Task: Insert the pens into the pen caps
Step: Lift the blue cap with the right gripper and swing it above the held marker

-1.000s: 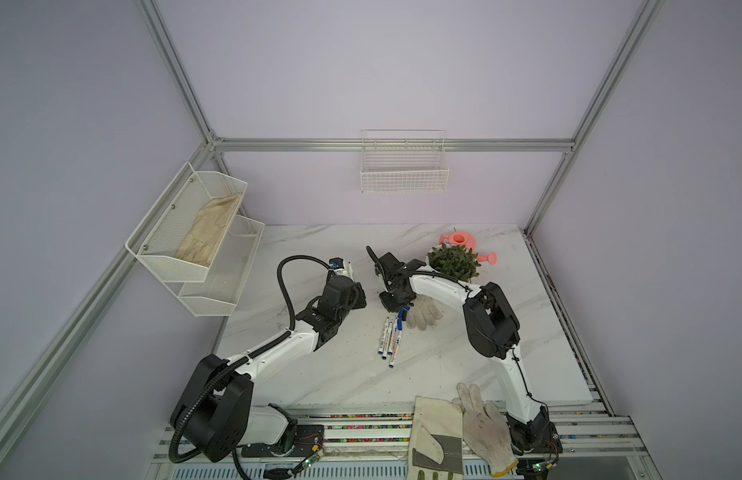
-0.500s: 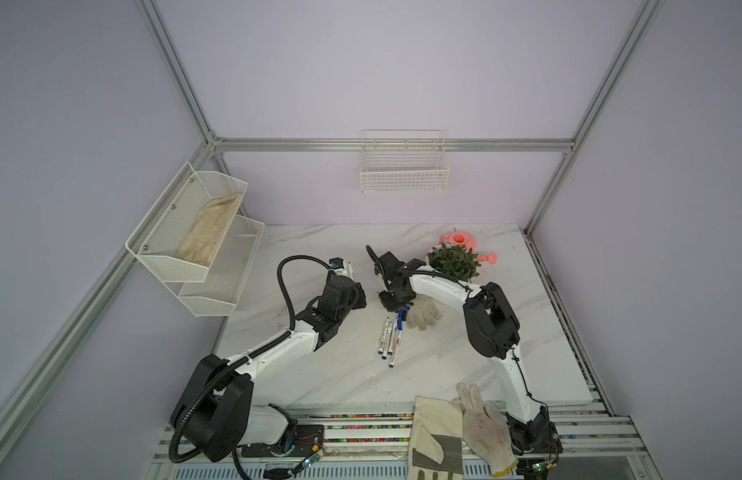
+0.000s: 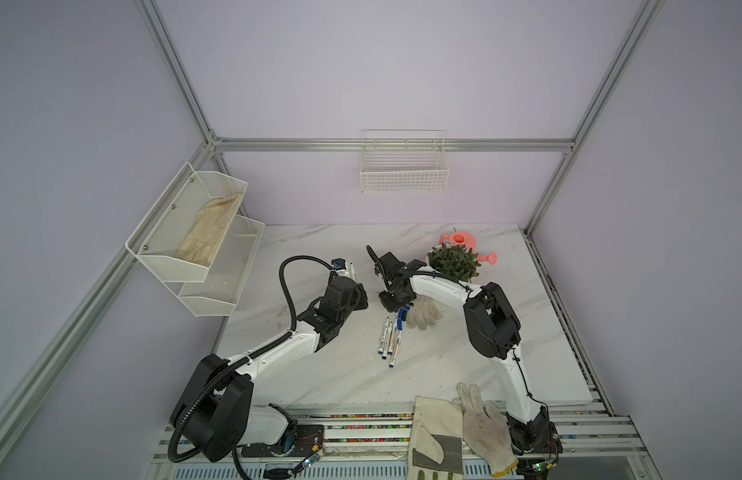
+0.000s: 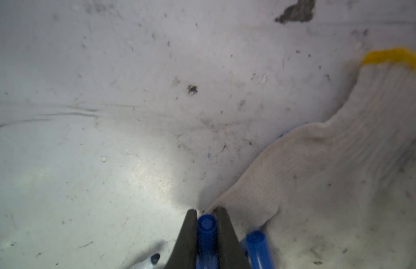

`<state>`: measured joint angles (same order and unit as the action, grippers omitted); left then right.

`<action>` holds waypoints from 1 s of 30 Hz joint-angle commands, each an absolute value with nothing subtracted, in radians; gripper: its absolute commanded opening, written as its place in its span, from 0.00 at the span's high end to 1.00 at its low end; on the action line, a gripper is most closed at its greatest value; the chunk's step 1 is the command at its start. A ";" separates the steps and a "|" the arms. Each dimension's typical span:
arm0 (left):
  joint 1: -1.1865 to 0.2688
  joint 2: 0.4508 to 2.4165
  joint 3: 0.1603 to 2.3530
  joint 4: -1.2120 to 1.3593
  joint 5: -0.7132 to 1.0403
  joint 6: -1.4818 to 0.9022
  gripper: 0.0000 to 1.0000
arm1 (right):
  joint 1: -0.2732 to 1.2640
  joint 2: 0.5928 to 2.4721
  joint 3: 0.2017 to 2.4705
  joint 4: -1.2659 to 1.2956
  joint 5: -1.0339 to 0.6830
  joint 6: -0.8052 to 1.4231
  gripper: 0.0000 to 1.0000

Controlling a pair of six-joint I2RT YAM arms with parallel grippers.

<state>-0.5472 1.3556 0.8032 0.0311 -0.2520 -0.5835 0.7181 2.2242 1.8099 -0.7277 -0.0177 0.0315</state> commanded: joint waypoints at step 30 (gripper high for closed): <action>-0.650 1.378 0.822 0.333 -0.085 -0.407 1.00 | 0.695 1.576 1.394 -0.006 -0.409 0.030 1.00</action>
